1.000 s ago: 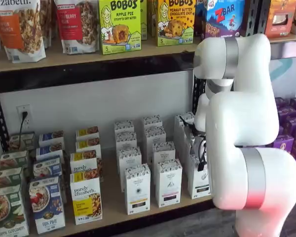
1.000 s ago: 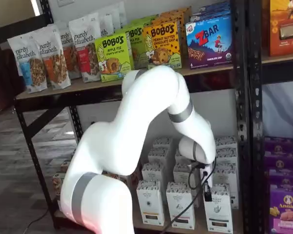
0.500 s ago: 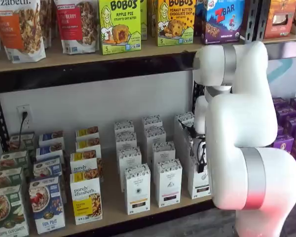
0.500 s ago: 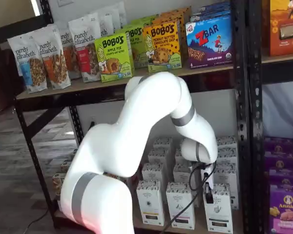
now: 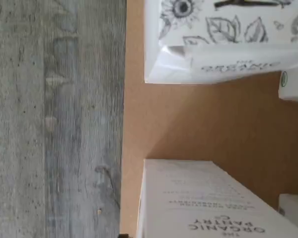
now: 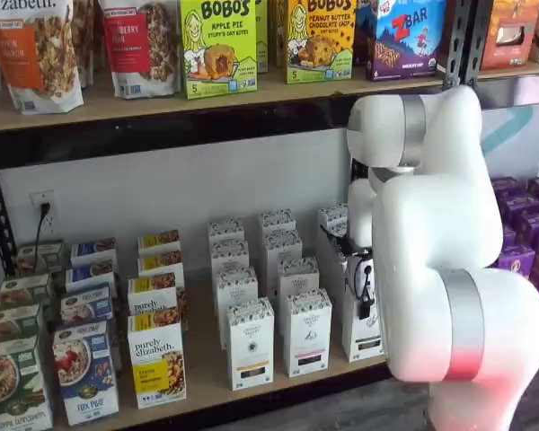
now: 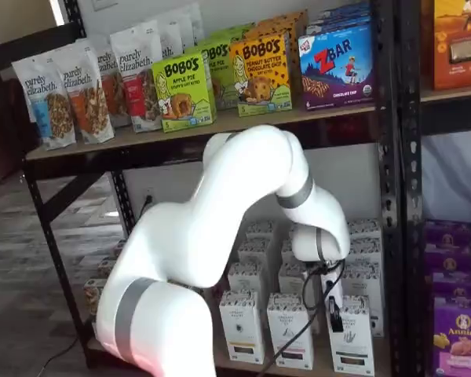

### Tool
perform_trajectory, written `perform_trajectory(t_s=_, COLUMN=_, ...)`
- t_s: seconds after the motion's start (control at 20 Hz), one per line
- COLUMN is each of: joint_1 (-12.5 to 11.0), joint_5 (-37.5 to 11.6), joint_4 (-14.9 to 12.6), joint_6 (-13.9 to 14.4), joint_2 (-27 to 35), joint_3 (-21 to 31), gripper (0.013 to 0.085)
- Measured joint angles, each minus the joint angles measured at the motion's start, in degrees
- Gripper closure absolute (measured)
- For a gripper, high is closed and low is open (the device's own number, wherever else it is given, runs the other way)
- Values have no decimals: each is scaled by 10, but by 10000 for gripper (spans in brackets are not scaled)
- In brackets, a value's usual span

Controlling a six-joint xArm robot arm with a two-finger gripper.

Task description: Pick up the white box with a green strip in the middle, on the bottom shelf, the sixth box from the left

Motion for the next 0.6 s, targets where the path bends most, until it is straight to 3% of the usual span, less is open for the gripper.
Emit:
perform_trajectory(t_s=0.35, joint_1=2, joint_5=-5, joint_4=-2, joint_6=3, joint_2=8, joint_3=-12, gripper=130)
perform_trajectory(t_s=0.45, joint_1=3, joint_5=-1, joint_4=-8, joint_6=10, joint_2=10, joint_3=-15, gripper=210)
perform_trajectory(t_s=0.6, joint_1=6, joint_5=20, joint_4=-18, joint_6=22, joint_2=12, joint_3=-24, gripper=210)
